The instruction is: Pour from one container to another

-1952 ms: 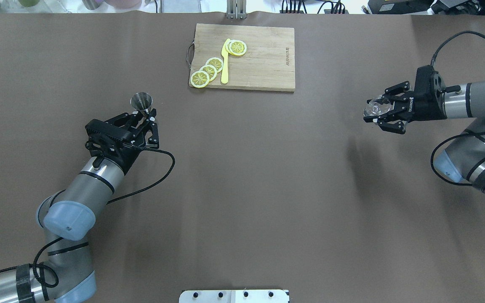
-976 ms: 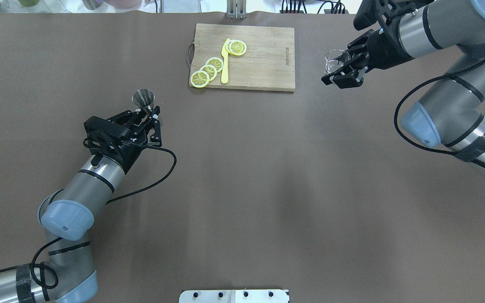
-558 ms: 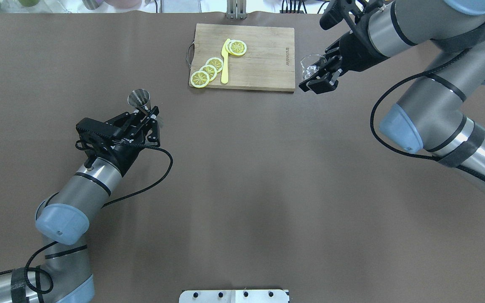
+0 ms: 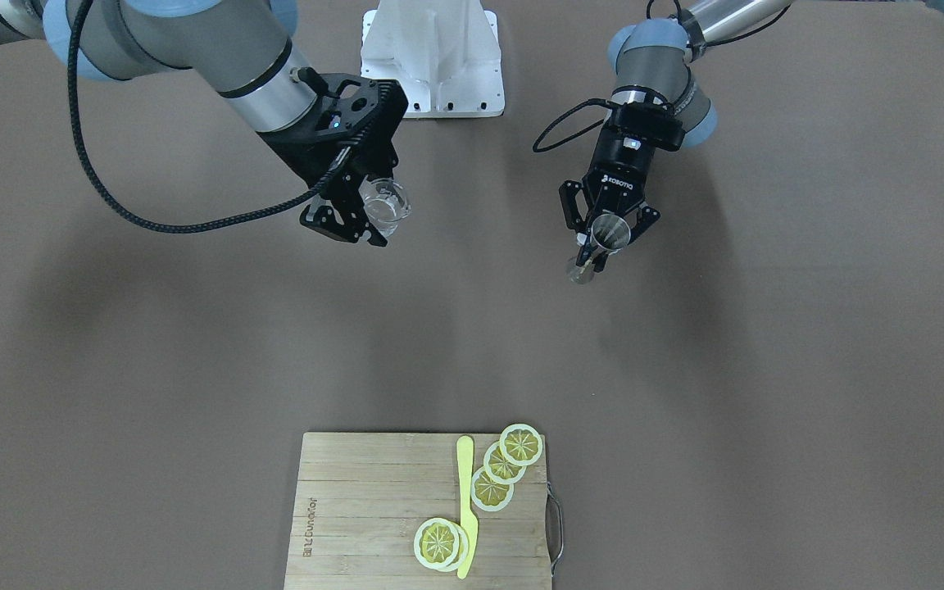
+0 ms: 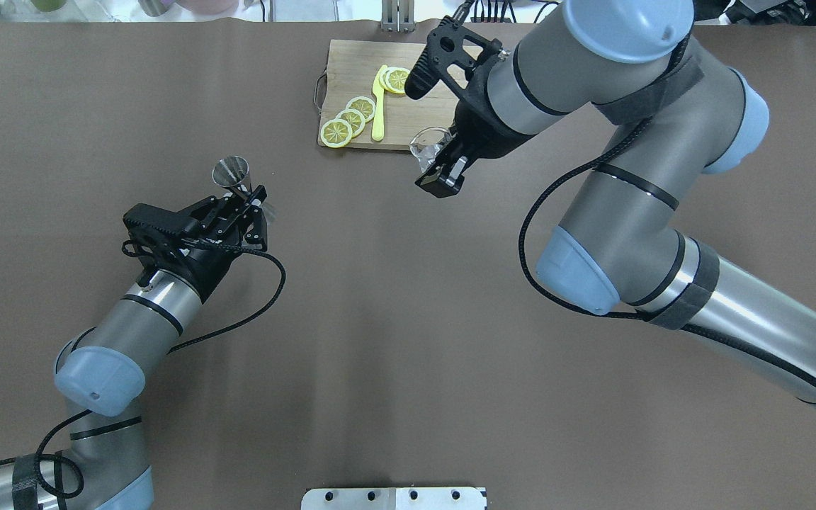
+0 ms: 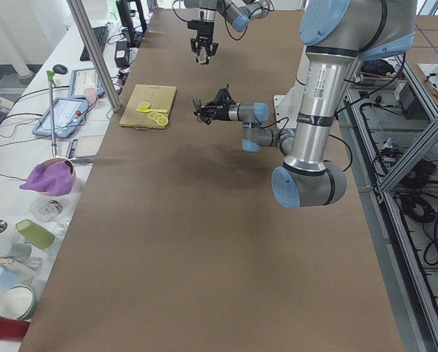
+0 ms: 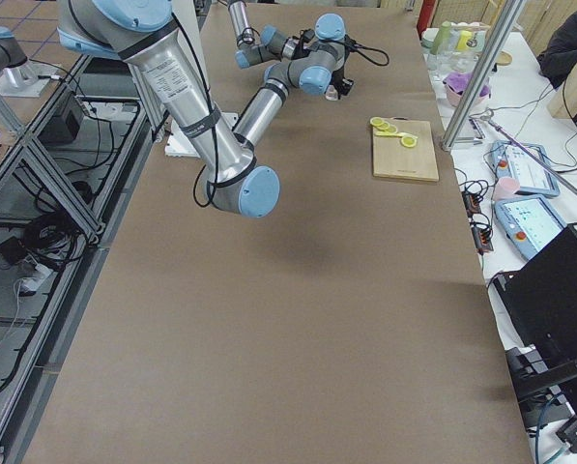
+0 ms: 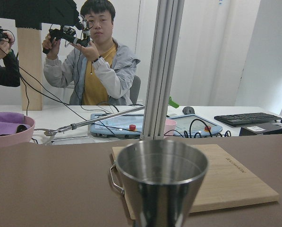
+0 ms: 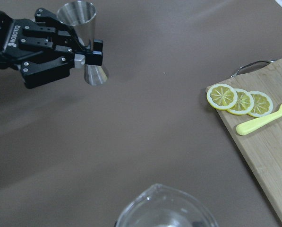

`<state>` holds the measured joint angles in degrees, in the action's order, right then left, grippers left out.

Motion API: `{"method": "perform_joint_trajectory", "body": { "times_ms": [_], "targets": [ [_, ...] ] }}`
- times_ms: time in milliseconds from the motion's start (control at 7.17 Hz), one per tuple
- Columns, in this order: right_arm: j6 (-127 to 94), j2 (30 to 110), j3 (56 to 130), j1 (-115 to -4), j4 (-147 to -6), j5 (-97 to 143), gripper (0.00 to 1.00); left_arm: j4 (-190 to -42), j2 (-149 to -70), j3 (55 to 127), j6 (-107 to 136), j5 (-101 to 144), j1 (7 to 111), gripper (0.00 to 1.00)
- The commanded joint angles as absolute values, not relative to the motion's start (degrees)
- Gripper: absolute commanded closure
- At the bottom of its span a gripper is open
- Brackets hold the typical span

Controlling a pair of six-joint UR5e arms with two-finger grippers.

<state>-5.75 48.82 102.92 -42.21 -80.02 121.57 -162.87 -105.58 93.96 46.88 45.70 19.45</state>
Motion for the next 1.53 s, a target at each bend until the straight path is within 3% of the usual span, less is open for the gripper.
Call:
{"method": "perform_joint_trajectory", "body": {
  "times_ms": [0, 418, 1394],
  "targets": [
    [-5.4, 46.0, 102.9, -39.7, -83.1, 121.0, 1.0, -162.9, -105.5, 93.4, 47.0, 45.4, 19.4, 1.0],
    [-2.7, 41.2, 99.1, -37.1, -87.3, 117.1, 1.0, -162.8, -105.1, 92.8, 47.0, 45.4, 19.5, 1.0],
    [-2.4, 39.9, 99.9, -37.1, -89.5, 117.2, 1.0, -161.7, -103.0, 91.6, 45.8, 45.9, 19.4, 1.0]
  ]
}}
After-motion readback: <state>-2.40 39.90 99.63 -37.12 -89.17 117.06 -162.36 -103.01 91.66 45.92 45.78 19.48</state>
